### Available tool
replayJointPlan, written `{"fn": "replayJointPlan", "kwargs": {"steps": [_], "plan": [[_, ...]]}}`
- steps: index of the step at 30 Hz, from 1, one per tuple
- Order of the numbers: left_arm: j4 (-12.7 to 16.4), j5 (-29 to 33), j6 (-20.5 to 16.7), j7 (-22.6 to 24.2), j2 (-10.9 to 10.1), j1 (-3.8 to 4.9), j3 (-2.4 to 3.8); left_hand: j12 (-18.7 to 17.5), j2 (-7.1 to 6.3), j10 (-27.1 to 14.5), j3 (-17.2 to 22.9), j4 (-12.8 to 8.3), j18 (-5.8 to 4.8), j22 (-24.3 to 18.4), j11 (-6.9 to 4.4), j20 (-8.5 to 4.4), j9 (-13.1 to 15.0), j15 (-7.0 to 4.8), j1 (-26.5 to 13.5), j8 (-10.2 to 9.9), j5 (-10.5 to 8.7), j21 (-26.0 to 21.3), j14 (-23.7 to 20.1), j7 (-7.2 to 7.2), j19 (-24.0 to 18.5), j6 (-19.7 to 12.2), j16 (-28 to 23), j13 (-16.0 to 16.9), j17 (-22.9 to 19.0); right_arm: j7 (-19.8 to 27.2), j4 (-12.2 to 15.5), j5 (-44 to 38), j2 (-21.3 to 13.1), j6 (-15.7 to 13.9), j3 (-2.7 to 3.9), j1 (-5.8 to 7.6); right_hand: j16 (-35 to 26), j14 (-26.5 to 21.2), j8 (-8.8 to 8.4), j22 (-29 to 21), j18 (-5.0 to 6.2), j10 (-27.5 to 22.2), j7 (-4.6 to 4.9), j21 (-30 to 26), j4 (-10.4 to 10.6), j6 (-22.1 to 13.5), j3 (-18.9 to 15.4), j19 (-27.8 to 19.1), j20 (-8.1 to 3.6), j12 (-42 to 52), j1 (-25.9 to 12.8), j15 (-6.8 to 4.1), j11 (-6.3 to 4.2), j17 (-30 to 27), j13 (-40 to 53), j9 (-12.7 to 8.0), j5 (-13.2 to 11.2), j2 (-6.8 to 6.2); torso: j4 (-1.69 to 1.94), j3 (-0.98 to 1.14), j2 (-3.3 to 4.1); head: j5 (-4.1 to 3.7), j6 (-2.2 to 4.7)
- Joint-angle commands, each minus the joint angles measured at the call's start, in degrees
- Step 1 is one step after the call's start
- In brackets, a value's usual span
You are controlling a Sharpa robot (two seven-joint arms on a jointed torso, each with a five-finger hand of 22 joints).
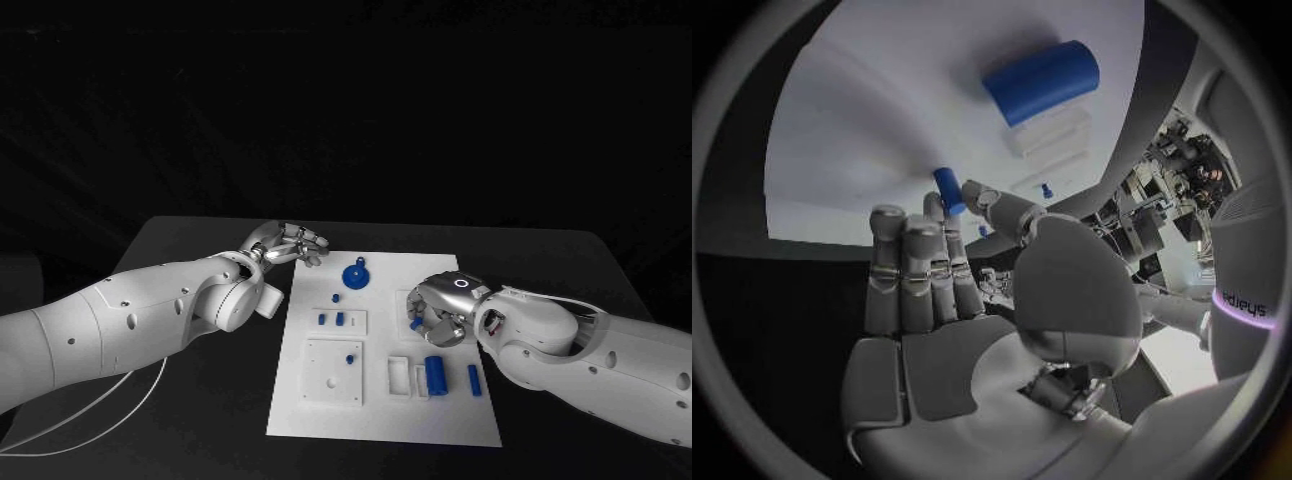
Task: Assemble the parts on the task board
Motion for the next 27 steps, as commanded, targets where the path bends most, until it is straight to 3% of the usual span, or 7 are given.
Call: {"fn": "replayJointPlan", "kwargs": {"steps": [1,7,11,17,22,27], "plan": [[0.11,0.31,0.68,0.73,0.08,0.07,0.05,-0.30,0.56,0.29,-0.23,0.18,0.16,0.06,0.03,0.36,-0.09,0.02,0.10,0.26,0.14,-0.31,0.37,-0.06,-0.23,-0.43,-0.23,-0.08,0.09,-0.08,0.02,-1.01,0.16,0.86,-0.05,-0.14,0.11,-0.12,0.33,1.27,2.15,0.59,-0.07,0.36,-0.06,0.41,0.29,-0.13,-0.24,0.32,0.09,-0.46,-0.10,0.06,0.25,0.22,-0.31,0.70,-0.02,0.04,-0.02,0.01,-0.14],[0.08,0.31,0.67,0.73,0.10,0.07,0.05,-0.30,0.59,0.29,-0.22,0.18,0.16,0.07,0.03,0.35,-0.10,0.02,0.13,0.27,0.14,-0.33,0.38,-0.07,-0.23,-0.43,-0.27,-0.09,0.12,-1.06,-0.05,-2.04,0.33,-0.57,-0.07,-0.34,0.14,0.03,0.72,1.25,2.15,1.30,-0.39,0.60,-0.24,1.10,0.44,-0.08,-0.31,0.78,0.14,-0.77,-0.43,0.06,0.73,0.48,-0.31,1.09,0.01,0.03,-0.02,0.00,-0.18],[0.05,0.31,0.70,0.75,0.13,0.07,0.05,-0.30,0.60,0.30,-0.21,0.17,0.17,0.07,0.03,0.35,-0.10,0.02,0.16,0.27,0.15,-0.34,0.39,-0.07,-0.23,-0.44,-0.30,-0.09,0.14,-1.86,0.35,-3.19,0.22,-3.39,-0.07,-0.43,0.17,0.27,1.36,1.20,2.15,2.43,-0.90,0.82,-0.74,2.26,1.78,0.13,-0.47,1.50,1.13,-1.31,-0.98,0.05,1.40,0.88,-0.30,2.09,0.01,0.02,-0.03,-0.01,-0.21],[-0.31,0.31,0.76,0.78,0.29,0.06,0.05,-0.31,0.62,0.30,-0.20,0.17,0.17,0.08,0.03,0.35,-0.11,0.02,0.19,0.28,0.16,-0.35,0.40,-0.07,-0.22,-0.44,-0.33,-0.10,0.18,-1.79,2.46,-3.07,-1.05,-4.79,0.02,-0.43,0.15,0.45,1.67,1.17,2.15,2.98,-1.16,1.11,-1.05,2.89,2.70,0.48,-0.56,1.90,1.14,-1.63,-1.30,0.05,2.02,1.19,-0.30,2.10,0.05,0.03,-0.05,0.10,-0.12],[-0.90,0.33,0.73,0.90,0.45,0.06,0.05,-0.31,0.64,0.31,-0.20,0.17,0.17,0.09,0.03,0.35,-0.11,0.02,0.20,0.29,0.16,-0.36,0.41,-0.07,-0.22,-0.44,-0.36,-0.11,0.21,-1.75,5.58,-2.73,-2.19,-5.35,1.63,-0.42,0.14,0.52,1.76,1.16,2.15,3.12,-1.26,1.24,-1.16,3.10,3.08,0.61,-0.62,2.02,1.11,-1.73,-1.39,0.05,2.28,1.32,-0.30,2.03,0.01,0.06,-0.06,0.35,-0.11],[-1.26,0.41,0.72,0.99,0.57,0.06,0.05,-0.31,0.64,0.31,-0.20,0.16,0.17,0.09,0.03,0.35,-0.11,0.01,0.21,0.29,0.16,-0.37,0.42,-0.07,-0.22,-0.43,-0.37,-0.12,0.23,-1.59,7.91,-2.34,-2.16,-6.03,2.26,-0.38,0.15,0.57,1.81,1.16,2.15,3.17,-1.31,1.30,-1.22,3.22,3.27,0.69,-0.67,2.05,1.10,-1.77,-1.43,0.06,2.41,1.39,-0.30,1.98,-0.04,0.03,-0.10,0.74,-0.11]]}}
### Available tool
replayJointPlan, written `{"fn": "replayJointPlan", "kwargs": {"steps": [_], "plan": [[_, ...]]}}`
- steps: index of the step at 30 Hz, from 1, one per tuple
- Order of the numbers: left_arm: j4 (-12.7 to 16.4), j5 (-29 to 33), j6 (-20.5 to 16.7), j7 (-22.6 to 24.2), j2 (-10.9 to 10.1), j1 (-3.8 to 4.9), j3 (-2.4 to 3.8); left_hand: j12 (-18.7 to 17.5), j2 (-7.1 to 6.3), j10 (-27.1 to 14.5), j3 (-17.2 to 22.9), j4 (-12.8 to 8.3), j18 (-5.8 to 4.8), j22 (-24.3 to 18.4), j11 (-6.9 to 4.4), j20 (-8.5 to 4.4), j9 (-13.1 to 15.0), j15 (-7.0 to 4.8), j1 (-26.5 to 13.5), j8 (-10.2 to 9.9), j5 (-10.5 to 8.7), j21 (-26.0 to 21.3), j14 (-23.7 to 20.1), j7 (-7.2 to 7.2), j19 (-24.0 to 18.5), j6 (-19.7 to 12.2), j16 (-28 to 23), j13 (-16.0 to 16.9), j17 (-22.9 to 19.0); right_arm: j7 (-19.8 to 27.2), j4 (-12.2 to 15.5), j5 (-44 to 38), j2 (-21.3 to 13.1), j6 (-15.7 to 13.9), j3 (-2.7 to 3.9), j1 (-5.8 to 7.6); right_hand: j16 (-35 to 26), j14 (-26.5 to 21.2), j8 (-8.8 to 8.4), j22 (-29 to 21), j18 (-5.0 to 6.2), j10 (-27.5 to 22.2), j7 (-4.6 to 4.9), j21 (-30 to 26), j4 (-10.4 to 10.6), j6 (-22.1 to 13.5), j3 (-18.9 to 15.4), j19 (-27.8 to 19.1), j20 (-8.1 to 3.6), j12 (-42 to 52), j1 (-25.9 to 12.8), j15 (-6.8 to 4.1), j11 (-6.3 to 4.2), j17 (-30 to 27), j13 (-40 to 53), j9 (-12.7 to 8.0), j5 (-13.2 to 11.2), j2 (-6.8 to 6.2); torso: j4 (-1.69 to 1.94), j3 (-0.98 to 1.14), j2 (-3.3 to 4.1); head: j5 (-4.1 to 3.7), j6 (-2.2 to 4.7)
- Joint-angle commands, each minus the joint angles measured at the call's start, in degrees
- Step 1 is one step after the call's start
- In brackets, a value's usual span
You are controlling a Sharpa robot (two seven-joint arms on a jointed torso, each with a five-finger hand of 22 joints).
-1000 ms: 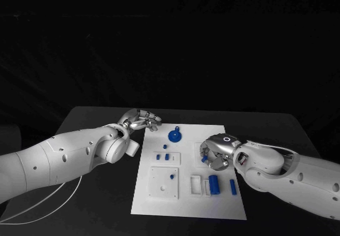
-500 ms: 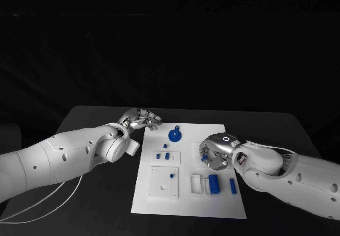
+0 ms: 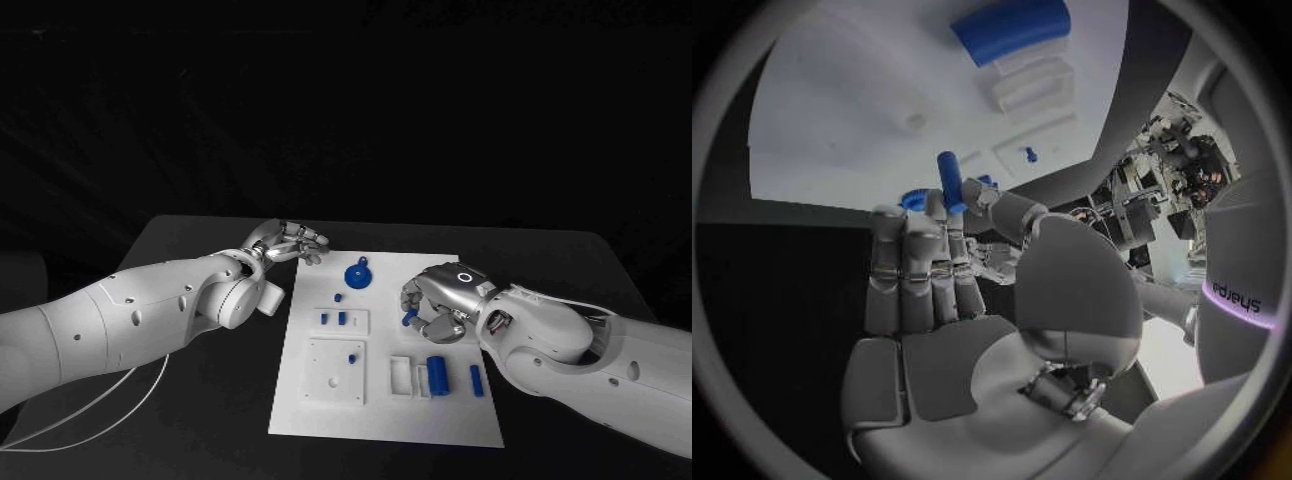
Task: Assemble the parts on the task board
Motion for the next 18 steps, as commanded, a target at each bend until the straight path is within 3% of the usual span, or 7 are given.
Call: {"fn": "replayJointPlan", "kwargs": {"steps": [1,12,18], "plan": [[-0.11,0.39,0.65,0.96,0.31,0.07,0.05,-0.31,0.42,0.31,-0.20,0.16,0.40,0.06,0.02,0.35,-0.07,0.01,-0.01,0.29,0.16,-0.37,0.42,-0.08,-0.22,-0.43,-0.38,-0.07,0.08,0.24,1.14,-0.16,0.39,-1.62,0.06,-0.04,0.15,-0.02,0.34,1.13,2.42,0.99,-0.09,0.27,-0.01,0.39,0.49,0.23,-0.10,0.18,0.02,-0.31,-0.15,0.07,0.20,0.06,-0.07,0.34,-0.05,-0.01,-0.02,0.32,-0.01],[-0.47,0.44,0.73,0.94,0.84,0.07,0.05,-0.30,0.44,0.33,-0.19,0.15,0.40,0.07,0.02,0.35,-0.08,0.01,0.03,0.31,0.17,-0.40,0.44,-0.08,-0.21,-0.43,-0.44,-0.09,0.14,0.87,1.88,0.67,6.01,-1.75,-0.05,-0.10,0.15,0.02,0.36,1.12,2.42,1.00,-0.12,0.32,-0.06,0.45,0.66,0.29,-0.15,0.18,0.03,-0.34,-0.18,0.08,0.29,0.10,-0.07,0.34,0.04,-0.11,-0.01,1.29,-0.13],[-0.60,0.53,0.64,0.95,1.26,0.07,0.05,-0.30,0.43,0.34,-0.20,0.14,0.40,0.08,0.02,0.35,-0.08,0.01,0.05,0.32,0.17,-0.42,0.45,-0.07,-0.21,-0.43,-0.48,-0.10,0.18,0.79,2.33,-0.96,10.11,-1.47,-1.09,-1.05,0.14,0.03,0.33,1.10,2.42,0.94,-0.12,0.34,-0.13,0.42,0.76,0.31,-0.19,0.15,0.03,-0.34,-0.17,0.07,0.34,0.13,-0.08,0.41,0.13,-0.17,0.06,1.68,-0.12]]}}
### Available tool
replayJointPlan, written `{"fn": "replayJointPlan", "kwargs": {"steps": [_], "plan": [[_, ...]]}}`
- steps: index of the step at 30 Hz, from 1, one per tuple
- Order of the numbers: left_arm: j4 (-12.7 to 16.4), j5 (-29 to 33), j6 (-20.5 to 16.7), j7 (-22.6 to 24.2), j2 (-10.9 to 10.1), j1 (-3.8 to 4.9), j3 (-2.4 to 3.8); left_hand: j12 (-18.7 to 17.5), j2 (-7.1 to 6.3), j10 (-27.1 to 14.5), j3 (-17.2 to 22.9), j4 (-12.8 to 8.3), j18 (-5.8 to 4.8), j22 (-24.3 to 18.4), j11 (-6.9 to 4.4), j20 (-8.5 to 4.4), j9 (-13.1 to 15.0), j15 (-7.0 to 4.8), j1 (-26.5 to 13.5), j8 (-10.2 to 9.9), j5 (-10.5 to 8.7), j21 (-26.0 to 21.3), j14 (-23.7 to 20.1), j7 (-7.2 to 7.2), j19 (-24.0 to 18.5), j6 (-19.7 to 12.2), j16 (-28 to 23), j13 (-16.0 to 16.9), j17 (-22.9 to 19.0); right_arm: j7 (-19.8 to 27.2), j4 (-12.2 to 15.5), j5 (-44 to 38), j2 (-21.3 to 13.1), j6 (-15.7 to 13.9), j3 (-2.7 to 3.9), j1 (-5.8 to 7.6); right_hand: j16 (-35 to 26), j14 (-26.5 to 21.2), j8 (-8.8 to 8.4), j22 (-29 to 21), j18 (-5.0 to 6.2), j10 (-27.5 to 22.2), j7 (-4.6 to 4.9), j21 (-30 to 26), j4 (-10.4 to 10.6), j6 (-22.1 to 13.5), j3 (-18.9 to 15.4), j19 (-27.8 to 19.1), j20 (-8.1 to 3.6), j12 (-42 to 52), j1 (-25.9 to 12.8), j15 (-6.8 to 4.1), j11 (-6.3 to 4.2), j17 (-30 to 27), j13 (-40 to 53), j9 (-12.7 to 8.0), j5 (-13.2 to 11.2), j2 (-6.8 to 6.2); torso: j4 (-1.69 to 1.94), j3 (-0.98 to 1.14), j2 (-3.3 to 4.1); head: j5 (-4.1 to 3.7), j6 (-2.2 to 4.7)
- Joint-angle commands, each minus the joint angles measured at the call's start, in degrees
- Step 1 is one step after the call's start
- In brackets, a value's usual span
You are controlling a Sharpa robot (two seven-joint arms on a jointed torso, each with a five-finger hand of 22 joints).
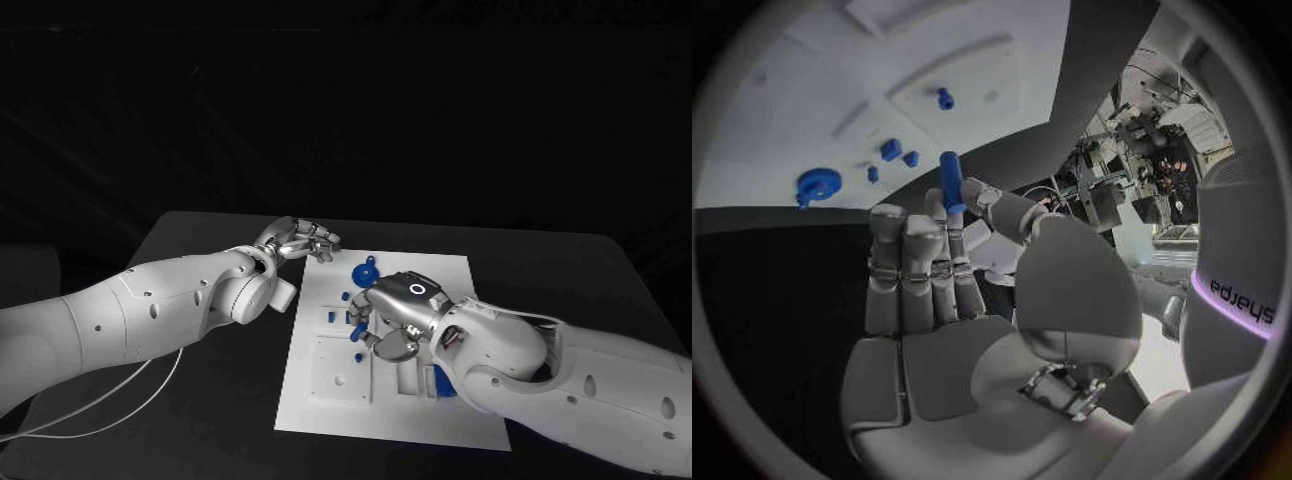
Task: Assemble the parts on the task board
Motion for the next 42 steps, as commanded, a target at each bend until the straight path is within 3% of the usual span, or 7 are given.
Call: {"fn": "replayJointPlan", "kwargs": {"steps": [1,10,20,42], "plan": [[-0.03,0.45,0.61,0.89,0.34,0.07,0.05,-0.30,0.43,0.34,-0.20,0.14,0.40,0.10,0.02,0.35,-0.09,0.01,0.05,0.32,0.17,-0.20,0.46,-0.07,-0.21,-0.42,-0.26,-0.08,0.09,0.50,-0.14,-1.74,1.58,0.13,-0.58,-0.51,0.14,0.07,0.36,1.11,2.43,0.93,-0.12,0.28,0.05,0.42,0.28,0.32,-0.21,0.16,0.03,-0.28,-0.17,0.08,0.03,0.06,-0.07,0.43,0.02,-0.08,0.04,0.35,-0.01],[-0.26,0.73,0.70,0.91,0.90,0.07,0.05,-0.30,0.44,0.35,-0.21,0.15,0.40,0.11,0.02,0.35,-0.10,0.01,0.06,0.33,0.17,-0.21,0.47,-0.07,-0.20,-0.42,-0.31,-0.09,0.14,0.24,-2.52,-3.45,4.84,1.84,-2.59,-2.04,0.13,0.08,0.34,1.11,2.43,0.89,-0.11,0.30,-0.04,0.39,0.33,0.34,-0.24,0.13,0.01,-0.28,-0.16,0.08,0.08,0.08,-0.07,0.49,-0.03,-0.11,0.03,0.83,-0.31],[-0.36,0.74,0.79,0.91,1.06,0.06,0.05,-0.30,0.46,0.36,-0.22,0.16,0.40,0.13,0.02,0.36,-0.11,0.02,0.07,0.34,0.17,-0.23,0.49,-0.06,-0.19,-0.43,-0.36,-0.10,0.19,0.42,-4.31,-4.54,6.68,2.28,-3.84,-3.77,0.12,0.08,0.32,1.11,2.43,0.87,-0.11,0.33,-0.20,0.38,0.36,0.34,-0.26,0.11,-0.02,-0.27,-0.16,0.08,0.15,0.11,-0.07,0.58,-0.05,0.08,0.06,1.21,-0.73],[-0.41,0.74,0.84,0.83,0.83,0.06,0.05,-0.32,0.46,0.36,-0.25,0.17,0.39,0.16,0.02,0.36,-0.13,0.02,0.08,0.35,0.16,-0.29,0.51,-0.06,-0.18,-0.45,-0.50,-0.14,0.32,-0.49,-4.41,-6.22,5.46,3.21,-4.05,-3.86,0.14,0.11,0.34,1.12,2.43,0.94,-0.14,0.43,-0.61,0.47,0.37,0.37,-0.29,0.14,-0.19,-0.29,-0.18,0.11,0.36,0.22,-0.07,0.72,-0.10,0.09,0.03,1.41,-1.18]]}}
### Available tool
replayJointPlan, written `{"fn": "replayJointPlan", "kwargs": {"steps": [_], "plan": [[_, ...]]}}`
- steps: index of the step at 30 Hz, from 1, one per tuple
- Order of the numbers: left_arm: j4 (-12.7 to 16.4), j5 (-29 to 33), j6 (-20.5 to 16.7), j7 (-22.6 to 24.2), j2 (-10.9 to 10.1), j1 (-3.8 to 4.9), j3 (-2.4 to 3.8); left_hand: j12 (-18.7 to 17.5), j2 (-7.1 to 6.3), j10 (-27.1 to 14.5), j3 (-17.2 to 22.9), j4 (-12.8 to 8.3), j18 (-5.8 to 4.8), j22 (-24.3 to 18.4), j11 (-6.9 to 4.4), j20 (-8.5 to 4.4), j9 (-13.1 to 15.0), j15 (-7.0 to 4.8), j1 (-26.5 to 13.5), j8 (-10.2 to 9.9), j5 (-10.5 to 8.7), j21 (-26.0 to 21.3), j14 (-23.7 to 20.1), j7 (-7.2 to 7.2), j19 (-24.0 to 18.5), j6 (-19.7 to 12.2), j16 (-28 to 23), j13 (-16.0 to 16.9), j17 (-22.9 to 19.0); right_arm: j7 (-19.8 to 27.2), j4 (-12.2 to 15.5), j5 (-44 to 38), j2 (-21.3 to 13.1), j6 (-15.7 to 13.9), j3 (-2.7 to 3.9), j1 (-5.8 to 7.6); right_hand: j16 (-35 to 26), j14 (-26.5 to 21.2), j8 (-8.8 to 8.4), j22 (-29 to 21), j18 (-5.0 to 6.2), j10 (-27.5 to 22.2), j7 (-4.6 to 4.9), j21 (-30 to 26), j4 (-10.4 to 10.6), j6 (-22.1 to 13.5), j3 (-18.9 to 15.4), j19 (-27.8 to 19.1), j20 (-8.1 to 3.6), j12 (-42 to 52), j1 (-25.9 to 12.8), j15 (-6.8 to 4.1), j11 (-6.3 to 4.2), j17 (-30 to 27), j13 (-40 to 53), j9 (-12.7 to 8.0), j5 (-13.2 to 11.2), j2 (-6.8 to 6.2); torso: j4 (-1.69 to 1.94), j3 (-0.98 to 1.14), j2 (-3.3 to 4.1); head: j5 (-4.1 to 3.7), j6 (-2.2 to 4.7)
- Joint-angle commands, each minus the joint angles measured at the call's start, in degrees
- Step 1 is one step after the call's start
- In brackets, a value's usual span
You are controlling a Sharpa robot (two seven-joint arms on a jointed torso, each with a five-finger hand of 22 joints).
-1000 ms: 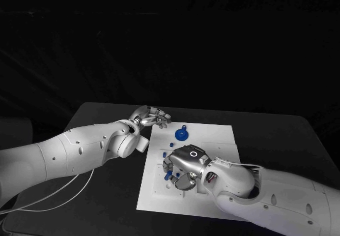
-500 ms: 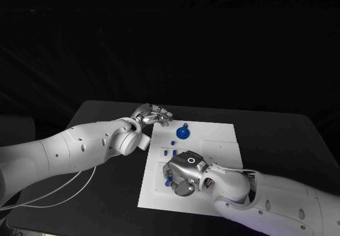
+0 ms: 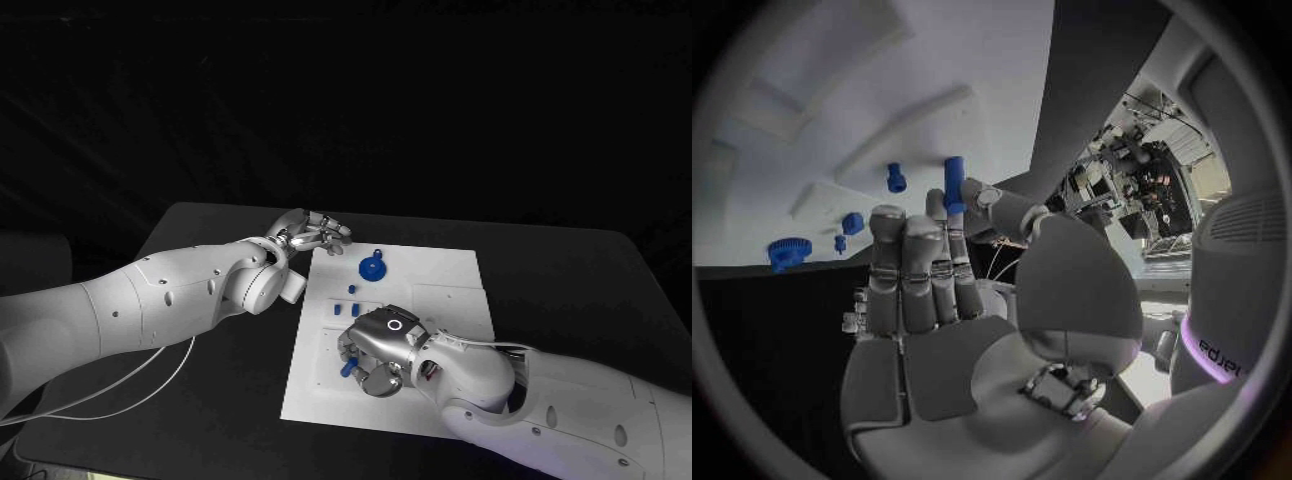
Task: Assemble the parts on the task board
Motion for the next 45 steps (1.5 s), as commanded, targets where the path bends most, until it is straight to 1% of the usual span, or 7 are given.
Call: {"fn": "replayJointPlan", "kwargs": {"steps": [1,15,24,27,32,40,45], "plan": [[0.05,0.33,0.69,0.76,0.03,0.06,0.05,-0.32,0.46,0.36,-0.25,0.17,0.39,0.08,0.02,0.36,-0.09,0.02,0.09,0.36,0.16,-0.29,0.51,-0.06,-0.18,-0.46,-0.29,-0.08,0.11,-0.31,0.13,-1.43,-0.10,0.86,-0.03,-0.05,0.13,0.02,0.19,1.15,2.45,0.73,0.02,0.21,-0.28,0.33,0.07,-0.03,-0.30,0.15,0.19,-0.38,0.01,0.06,0.08,-0.06,-0.02,0.65,-0.01,-0.01,-0.01,0.04,-0.02],[0.05,0.33,0.75,0.73,0.09,0.06,0.05,-0.32,0.47,0.36,-0.26,0.16,0.39,0.10,0.02,0.36,-0.11,0.03,0.11,0.36,0.16,-0.32,0.51,-0.06,-0.18,-0.47,-0.36,-0.10,0.17,-0.39,-0.23,-1.44,1.22,2.72,-0.11,-0.05,0.13,0.03,0.19,1.14,2.45,0.75,0.01,0.25,-0.40,0.36,0.06,-0.03,-0.30,0.15,0.07,-0.39,0.00,0.07,0.16,-0.02,-0.02,0.64,0.04,-0.07,0.00,-0.07,0.02],[-0.08,0.33,0.78,0.74,0.26,0.06,0.05,-0.33,0.46,0.36,-0.27,0.16,0.39,0.12,0.02,0.37,-0.12,0.03,0.12,0.37,0.16,-0.34,0.52,-0.05,-0.18,-0.47,-0.42,-0.11,0.23,-0.01,-0.82,-0.66,2.41,3.72,-1.36,-0.05,-0.01,-0.02,-0.08,1.13,2.45,0.32,0.14,0.21,-0.74,0.05,-0.15,-0.27,-0.17,-0.12,-0.53,-0.26,0.14,0.00,0.31,-0.02,0.05,0.36,0.08,-0.12,0.02,-0.17,-0.21],[-0.07,0.33,0.77,0.74,0.21,0.06,0.05,-0.33,0.47,0.36,-0.27,0.17,0.39,0.12,0.03,0.37,-0.12,0.03,0.12,0.38,0.16,-0.35,0.52,-0.05,-0.18,-0.47,-0.44,-0.12,0.25,0.62,-0.92,0.39,2.32,3.22,-1.42,-0.05,-0.12,0.04,-0.53,1.12,2.45,-0.37,0.41,0.23,-0.45,-0.48,-0.85,-0.35,0.03,-0.59,-1.72,0.05,0.44,-0.10,0.31,-0.17,0.24,-0.78,0.04,-0.11,0.01,-0.18,-0.24],[-0.08,0.33,0.77,0.74,0.20,0.06,0.05,-0.33,0.47,0.36,-0.28,0.17,0.38,0.13,0.03,0.37,-0.13,0.04,0.12,0.38,0.16,-0.36,0.53,-0.05,-0.18,-0.47,-0.46,-0.12,0.27,1.06,-1.02,1.75,2.07,1.44,-1.43,-0.05,-0.10,0.19,-2.02,1.13,2.45,-2.84,1.41,0.40,0.12,-2.69,-3.78,-0.26,0.08,-2.18,-3.88,0.94,1.36,-0.17,-0.23,-0.78,0.37,-2.76,0.01,-0.12,-0.03,-0.19,-0.26],[-0.09,0.33,0.76,0.74,0.16,0.06,0.05,-0.34,0.46,0.36,-0.29,0.18,0.38,0.14,0.03,0.38,-0.13,0.04,0.11,0.38,0.15,-0.38,0.53,-0.04,-0.18,-0.48,-0.50,-0.13,0.31,1.49,-0.98,2.95,1.43,-1.06,-1.43,-0.04,0.20,0.22,-4.04,1.06,2.45,-6.87,2.95,0.38,-0.42,-6.12,-7.14,-0.37,-0.24,-4.79,-4.16,2.46,2.98,-0.09,-1.81,-1.81,0.32,-3.60,-0.01,-0.02,-0.04,-0.21,-0.16],[-0.10,0.33,0.75,0.73,0.13,0.06,0.05,-0.34,0.45,0.35,-0.30,0.18,0.38,0.14,0.04,0.38,-0.14,0.04,0.10,0.38,0.14,-0.39,0.53,-0.04,-0.18,-0.49,-0.53,-0.15,0.34,2.42,-0.27,4.58,0.23,-6.60,-1.43,-0.04,0.23,-0.11,-5.05,1.05,2.45,-9.54,3.73,0.22,-1.21,-8.00,-9.19,-0.72,-0.14,-6.26,-4.64,3.44,3.94,-0.13,-3.21,-2.41,0.44,-3.92,-0.04,0.02,-0.03,-0.25,-0.12]]}}
